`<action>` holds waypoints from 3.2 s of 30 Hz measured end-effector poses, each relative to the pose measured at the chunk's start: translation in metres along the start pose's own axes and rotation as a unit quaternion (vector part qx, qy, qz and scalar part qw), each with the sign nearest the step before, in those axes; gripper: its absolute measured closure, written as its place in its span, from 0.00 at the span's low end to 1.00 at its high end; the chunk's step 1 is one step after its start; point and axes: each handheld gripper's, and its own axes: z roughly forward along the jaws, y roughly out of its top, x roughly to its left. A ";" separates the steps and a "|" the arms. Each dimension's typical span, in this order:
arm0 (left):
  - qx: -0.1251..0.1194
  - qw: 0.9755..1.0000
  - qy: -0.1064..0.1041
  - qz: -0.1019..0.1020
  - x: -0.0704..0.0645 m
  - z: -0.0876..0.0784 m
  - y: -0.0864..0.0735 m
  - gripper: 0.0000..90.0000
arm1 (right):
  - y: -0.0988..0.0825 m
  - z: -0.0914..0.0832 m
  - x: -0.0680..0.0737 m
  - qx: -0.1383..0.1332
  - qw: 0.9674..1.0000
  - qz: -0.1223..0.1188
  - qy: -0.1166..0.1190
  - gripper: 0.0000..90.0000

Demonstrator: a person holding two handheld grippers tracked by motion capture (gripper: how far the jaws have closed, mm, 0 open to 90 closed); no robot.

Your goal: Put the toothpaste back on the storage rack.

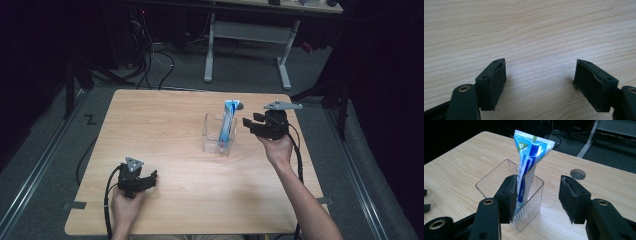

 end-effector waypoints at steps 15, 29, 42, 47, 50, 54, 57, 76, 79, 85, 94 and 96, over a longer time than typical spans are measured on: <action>0.000 1.000 0.000 0.000 0.000 0.000 0.000 0.29 | -0.002 -0.019 -0.001 0.000 1.000 -0.009 -0.005 0.54; 0.000 1.000 0.000 0.000 0.000 0.000 0.000 0.29 | -0.009 -0.033 0.000 -0.006 1.000 -0.007 0.002 0.54; 0.000 1.000 0.000 0.000 0.000 0.000 0.000 0.29 | -0.020 -0.048 -0.008 -0.013 1.000 0.005 -0.004 0.54; 0.000 1.000 0.000 0.000 0.000 0.000 0.000 0.29 | -0.026 -0.051 -0.012 -0.013 1.000 0.013 -0.007 0.54; 0.000 1.000 0.000 0.000 0.000 0.000 0.000 0.29 | -0.030 -0.053 -0.013 -0.013 1.000 0.019 -0.008 0.54; 0.000 1.000 0.000 0.000 0.000 0.000 0.000 0.29 | -0.033 -0.054 -0.015 -0.013 1.000 0.021 -0.008 0.55; 0.000 1.000 0.000 0.000 0.000 0.000 0.000 0.29 | -0.035 -0.054 -0.015 -0.013 1.000 0.023 -0.009 0.55; 0.000 1.000 0.000 0.001 0.000 0.000 0.000 0.29 | -0.055 -0.050 -0.017 -0.010 0.999 0.040 -0.008 0.55; 0.000 1.000 0.000 0.000 0.000 0.000 0.000 0.29 | -0.060 -0.047 -0.017 -0.006 0.999 0.043 -0.011 0.55; 0.000 1.000 0.000 0.001 0.000 0.000 0.000 0.29 | -0.074 -0.042 -0.017 0.002 0.998 0.053 -0.017 0.55; 0.000 1.000 0.000 0.001 0.000 0.000 0.000 0.29 | -0.089 -0.034 -0.019 0.012 0.998 0.064 -0.021 0.55; 0.000 1.000 0.000 0.000 0.000 0.000 0.000 0.29 | -0.091 -0.033 -0.019 0.014 0.998 0.065 -0.021 0.55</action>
